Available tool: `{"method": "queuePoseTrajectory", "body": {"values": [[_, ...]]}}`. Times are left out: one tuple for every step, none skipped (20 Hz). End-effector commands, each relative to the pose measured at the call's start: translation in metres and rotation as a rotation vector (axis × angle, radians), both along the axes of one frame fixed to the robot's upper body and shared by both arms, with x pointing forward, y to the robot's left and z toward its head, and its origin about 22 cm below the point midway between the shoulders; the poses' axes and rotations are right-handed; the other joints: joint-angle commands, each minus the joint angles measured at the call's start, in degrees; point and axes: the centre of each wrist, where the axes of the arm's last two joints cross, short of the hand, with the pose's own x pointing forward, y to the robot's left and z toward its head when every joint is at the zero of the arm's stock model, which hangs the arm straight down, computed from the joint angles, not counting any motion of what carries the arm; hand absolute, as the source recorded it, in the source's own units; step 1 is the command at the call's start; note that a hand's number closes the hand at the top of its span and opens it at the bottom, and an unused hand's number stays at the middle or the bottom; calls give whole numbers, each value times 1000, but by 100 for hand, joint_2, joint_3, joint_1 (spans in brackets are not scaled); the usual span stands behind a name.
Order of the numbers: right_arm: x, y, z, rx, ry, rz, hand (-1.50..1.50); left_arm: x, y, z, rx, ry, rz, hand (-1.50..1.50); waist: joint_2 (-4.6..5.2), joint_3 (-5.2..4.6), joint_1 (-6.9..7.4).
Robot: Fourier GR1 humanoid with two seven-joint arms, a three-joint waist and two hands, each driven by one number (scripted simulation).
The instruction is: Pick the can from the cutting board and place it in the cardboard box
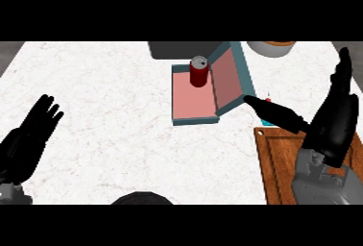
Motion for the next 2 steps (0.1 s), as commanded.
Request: {"method": "queuePoseTrajectory", "body": {"values": [[-29, -25, -1, -28, 13, 24, -150, 2, -8, 0, -10, 15, -7, 0, 7, 0, 9], [-21, -29, -6, -39, 38, -2, -150, 10, 17, -6, 0, -12, -6, 0, 14, -2, 8]]}}
